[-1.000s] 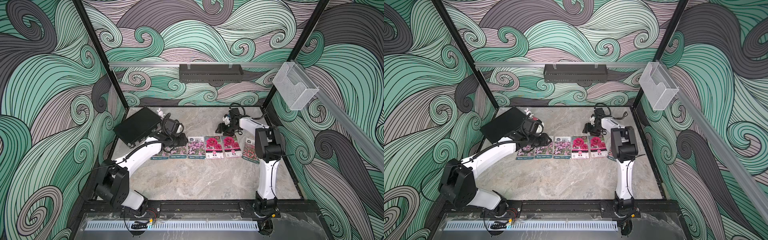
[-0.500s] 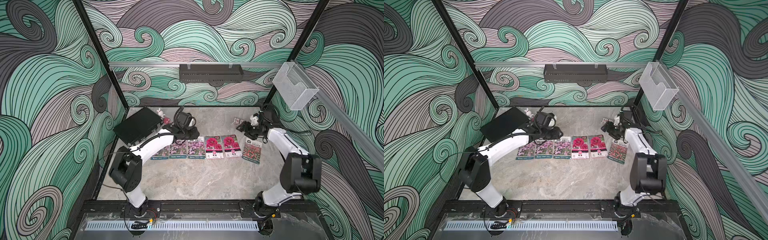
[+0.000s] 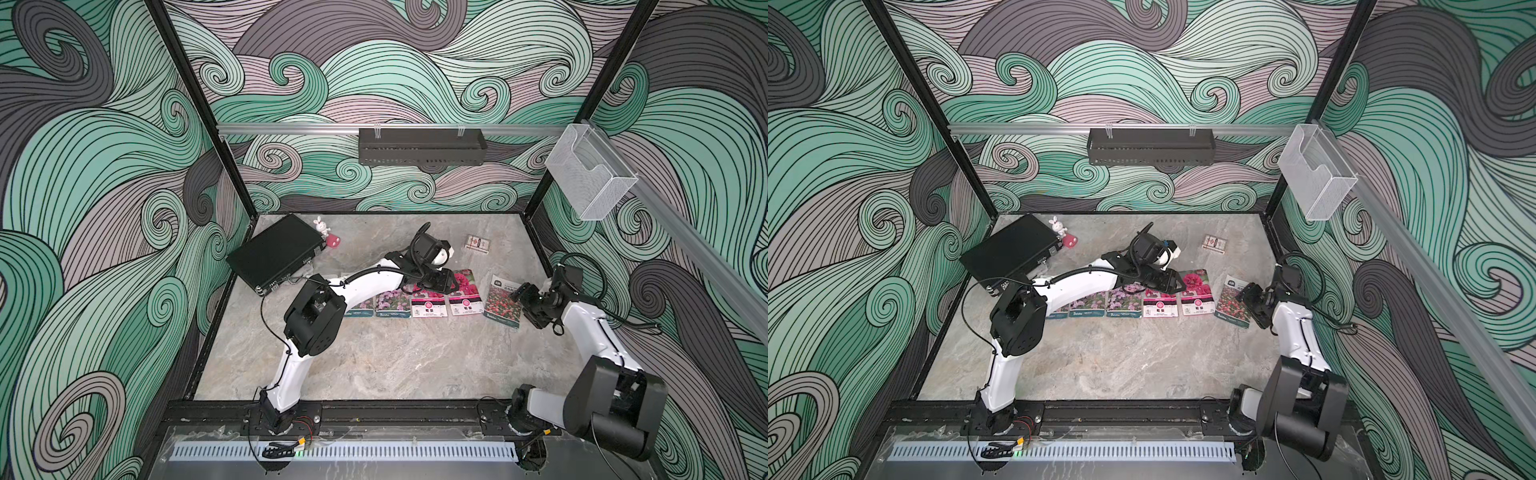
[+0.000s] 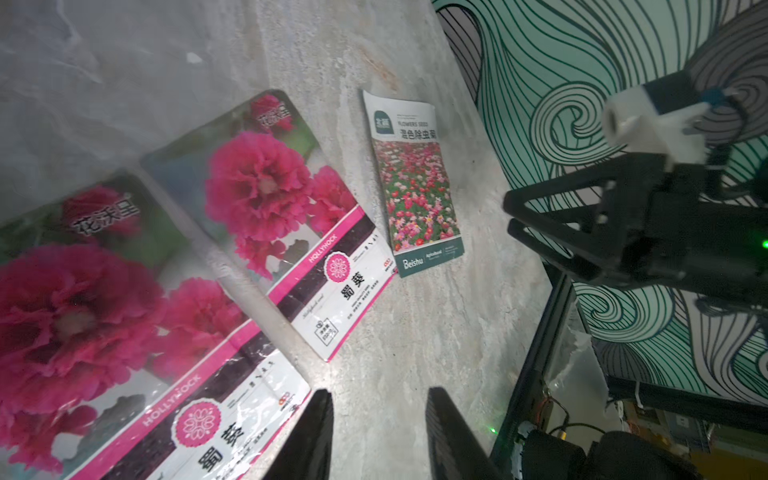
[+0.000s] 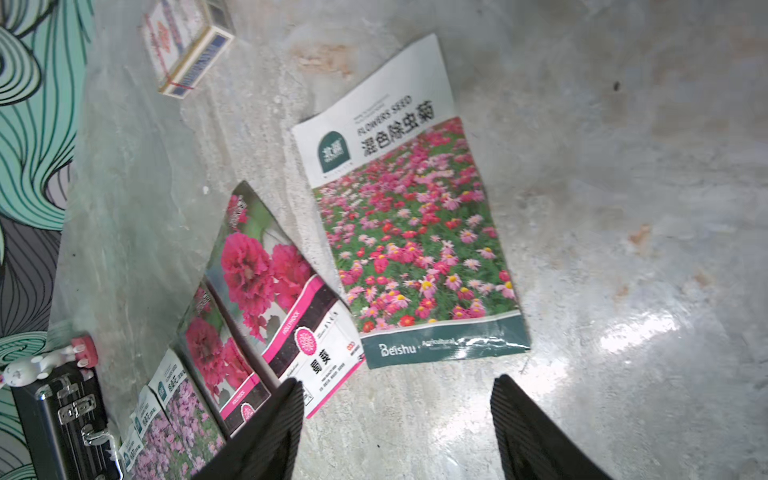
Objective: Arrange the seed packets in a row
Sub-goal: Adjust the seed packet at the center of the board.
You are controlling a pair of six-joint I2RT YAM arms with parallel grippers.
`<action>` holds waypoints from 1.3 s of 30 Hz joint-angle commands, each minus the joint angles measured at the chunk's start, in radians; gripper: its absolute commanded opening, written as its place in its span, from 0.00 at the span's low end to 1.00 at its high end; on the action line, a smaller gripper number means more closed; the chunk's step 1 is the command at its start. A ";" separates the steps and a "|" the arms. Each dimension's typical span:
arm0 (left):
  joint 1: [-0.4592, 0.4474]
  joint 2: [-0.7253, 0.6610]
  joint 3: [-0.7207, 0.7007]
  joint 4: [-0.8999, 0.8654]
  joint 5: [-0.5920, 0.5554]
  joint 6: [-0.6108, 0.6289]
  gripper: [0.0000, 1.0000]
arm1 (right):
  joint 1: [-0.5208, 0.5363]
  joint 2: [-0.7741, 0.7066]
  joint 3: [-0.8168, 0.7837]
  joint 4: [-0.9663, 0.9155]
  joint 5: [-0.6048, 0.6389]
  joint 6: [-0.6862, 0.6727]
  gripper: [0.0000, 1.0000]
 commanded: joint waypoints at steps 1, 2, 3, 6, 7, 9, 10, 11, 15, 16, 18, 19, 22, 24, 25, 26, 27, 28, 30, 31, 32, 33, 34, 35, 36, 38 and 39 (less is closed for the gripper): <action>-0.004 -0.032 0.017 -0.005 0.013 0.032 0.39 | -0.002 0.072 0.019 -0.012 -0.029 -0.013 0.73; -0.010 -0.040 0.009 -0.011 0.005 0.035 0.39 | -0.003 0.103 0.036 -0.013 -0.035 -0.018 0.73; -0.015 -0.049 -0.008 -0.010 0.001 0.036 0.39 | -0.002 0.130 0.055 -0.020 -0.038 -0.021 0.73; -0.027 -0.082 -0.064 -0.005 -0.011 0.021 0.39 | 0.000 0.184 0.103 -0.039 0.002 -0.045 0.74; -0.029 -0.094 -0.083 -0.002 -0.012 0.014 0.39 | 0.000 0.199 0.114 -0.041 0.006 -0.050 0.74; -0.032 -0.125 -0.126 -0.003 -0.028 0.010 0.39 | 0.003 0.232 0.138 -0.055 0.008 -0.059 0.74; -0.034 -0.138 -0.146 -0.002 -0.029 0.010 0.39 | 0.006 0.244 0.144 -0.057 0.007 -0.060 0.74; -0.035 -0.156 -0.165 -0.001 -0.032 0.010 0.39 | 0.011 0.254 0.149 -0.058 0.011 -0.058 0.74; -0.035 -0.227 -0.221 -0.037 -0.067 0.014 0.39 | 0.050 0.301 0.181 -0.077 0.064 -0.076 0.75; -0.034 -0.243 -0.232 -0.050 -0.076 0.014 0.38 | 0.059 0.313 0.185 -0.083 0.083 -0.082 0.75; -0.034 -0.286 -0.271 -0.063 -0.091 0.012 0.38 | 0.063 0.341 0.196 -0.087 0.100 -0.090 0.75; -0.032 -0.306 -0.292 -0.060 -0.099 0.008 0.39 | 0.064 0.355 0.205 -0.096 0.111 -0.097 0.75; -0.033 -0.361 -0.336 -0.061 -0.108 -0.009 0.38 | 0.066 0.382 0.228 -0.115 0.134 -0.114 0.75; -0.033 -0.394 -0.354 -0.065 -0.108 -0.009 0.38 | 0.067 0.391 0.233 -0.115 0.148 -0.116 0.76; -0.033 -0.405 -0.360 -0.069 -0.110 -0.009 0.38 | 0.067 0.397 0.240 -0.117 0.153 -0.118 0.76; -0.032 -0.417 -0.365 -0.077 -0.115 -0.009 0.38 | 0.068 0.407 0.251 -0.125 0.155 -0.122 0.76; -0.032 -0.429 -0.370 -0.083 -0.119 -0.007 0.38 | 0.069 0.417 0.262 -0.135 0.159 -0.127 0.76; -0.033 -0.438 -0.376 -0.084 -0.121 -0.007 0.38 | 0.071 0.426 0.273 -0.140 0.164 -0.131 0.76; -0.031 -0.457 -0.389 -0.093 -0.127 -0.004 0.38 | 0.081 0.451 0.301 -0.156 0.179 -0.144 0.76; -0.031 -0.463 -0.394 -0.094 -0.130 -0.003 0.39 | 0.084 0.461 0.311 -0.160 0.183 -0.149 0.77; -0.030 -0.469 -0.400 -0.097 -0.134 -0.003 0.38 | 0.089 0.474 0.323 -0.165 0.189 -0.152 0.77; -0.028 -0.475 -0.405 -0.100 -0.136 -0.003 0.38 | 0.094 0.486 0.332 -0.169 0.194 -0.155 0.77; -0.027 -0.480 -0.407 -0.104 -0.136 -0.002 0.39 | 0.099 0.497 0.343 -0.173 0.204 -0.158 0.77; -0.028 -0.484 -0.411 -0.107 -0.140 -0.001 0.39 | 0.105 0.506 0.356 -0.179 0.216 -0.162 0.77; -0.028 -0.491 -0.416 -0.107 -0.143 -0.001 0.38 | 0.107 0.516 0.365 -0.183 0.229 -0.167 0.77; -0.026 -0.500 -0.423 -0.110 -0.154 0.000 0.38 | 0.109 0.528 0.379 -0.184 0.234 -0.172 0.77; -0.026 -0.504 -0.427 -0.113 -0.162 0.000 0.38 | 0.111 0.532 0.388 -0.187 0.241 -0.176 0.77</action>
